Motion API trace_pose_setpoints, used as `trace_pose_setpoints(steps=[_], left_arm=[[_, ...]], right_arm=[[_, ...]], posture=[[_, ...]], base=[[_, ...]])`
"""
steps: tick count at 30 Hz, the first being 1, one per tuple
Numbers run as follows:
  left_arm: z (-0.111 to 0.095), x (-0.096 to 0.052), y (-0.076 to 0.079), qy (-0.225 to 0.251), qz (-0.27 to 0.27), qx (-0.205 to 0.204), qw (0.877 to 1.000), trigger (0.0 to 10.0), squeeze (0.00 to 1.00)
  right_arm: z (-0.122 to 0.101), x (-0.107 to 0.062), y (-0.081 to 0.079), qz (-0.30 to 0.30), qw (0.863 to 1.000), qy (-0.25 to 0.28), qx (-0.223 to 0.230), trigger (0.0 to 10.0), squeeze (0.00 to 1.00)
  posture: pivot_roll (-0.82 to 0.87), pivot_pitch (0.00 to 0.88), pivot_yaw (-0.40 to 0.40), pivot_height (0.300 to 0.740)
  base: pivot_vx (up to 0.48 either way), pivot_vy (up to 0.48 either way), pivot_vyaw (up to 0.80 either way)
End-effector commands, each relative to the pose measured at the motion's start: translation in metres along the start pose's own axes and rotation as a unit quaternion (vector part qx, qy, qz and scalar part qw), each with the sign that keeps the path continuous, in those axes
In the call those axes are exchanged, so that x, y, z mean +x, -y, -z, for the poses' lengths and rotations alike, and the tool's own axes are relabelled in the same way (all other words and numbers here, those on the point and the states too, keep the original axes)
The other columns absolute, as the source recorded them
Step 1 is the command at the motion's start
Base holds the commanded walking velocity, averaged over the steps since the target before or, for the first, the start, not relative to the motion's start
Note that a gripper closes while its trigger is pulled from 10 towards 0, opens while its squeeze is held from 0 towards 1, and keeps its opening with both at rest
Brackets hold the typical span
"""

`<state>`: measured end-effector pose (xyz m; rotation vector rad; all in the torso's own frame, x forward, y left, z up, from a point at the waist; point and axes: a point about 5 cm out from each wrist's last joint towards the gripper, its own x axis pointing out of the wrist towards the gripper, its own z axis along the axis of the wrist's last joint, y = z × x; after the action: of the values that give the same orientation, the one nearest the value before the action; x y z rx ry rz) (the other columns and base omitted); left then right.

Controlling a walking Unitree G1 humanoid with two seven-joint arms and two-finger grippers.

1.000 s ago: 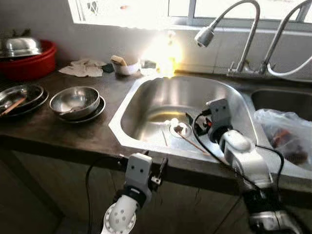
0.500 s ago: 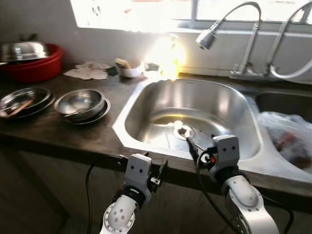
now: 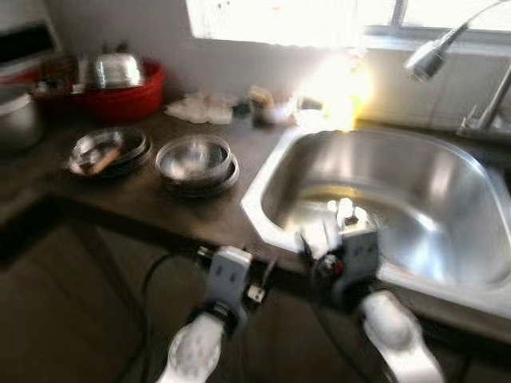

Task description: Kitchen organization

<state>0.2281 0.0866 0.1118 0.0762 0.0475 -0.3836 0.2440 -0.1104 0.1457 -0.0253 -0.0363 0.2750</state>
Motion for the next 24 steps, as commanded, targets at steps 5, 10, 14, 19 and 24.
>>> trace_pose_setpoints(steps=[5, 10, 14, 19, 24], left_arm=[[0.009, -0.001, 0.003, -0.024, 0.003, -0.009, 1.0, 10.0, 0.0], [0.009, -0.001, 0.004, -0.02, 0.004, -0.005, 1.0, 10.0, 0.0], [0.01, -0.001, 0.004, -0.025, 0.003, -0.004, 1.0, 10.0, 0.0], [0.01, -0.001, 0.005, -0.027, 0.005, -0.002, 1.0, 10.0, 0.0], [0.007, -0.001, 0.005, -0.021, 0.004, -0.005, 1.0, 10.0, 0.0]], right_arm=[[-0.002, 0.002, 0.006, 0.014, 1.0, 0.001, -0.005, 10.0, 0.0], [-0.008, 0.009, 0.012, 0.019, 1.0, 0.01, -0.011, 10.0, 0.0], [-0.011, 0.013, 0.019, 0.036, 0.999, 0.015, -0.016, 10.0, 0.0], [-0.015, 0.016, 0.025, 0.042, 0.998, 0.023, -0.026, 10.0, 0.0], [-0.023, 0.029, 0.038, 0.038, 0.993, 0.043, -0.099, 10.0, 0.0]], posture=[[0.12, 0.0, -0.003, 0.74], [0.12, 0.0, -0.003, 0.74], [0.12, 0.0, -0.005, 0.74], [0.12, 0.0, -0.005, 0.74], [0.12, 0.0, -0.008, 0.74]], base=[[0.0, 0.094, 0.8], [0.0, 0.33, 0.79], [0.0, 0.0, 0.12], [0.0, 0.0, 0.0], [0.0, 0.0, 0.0]])
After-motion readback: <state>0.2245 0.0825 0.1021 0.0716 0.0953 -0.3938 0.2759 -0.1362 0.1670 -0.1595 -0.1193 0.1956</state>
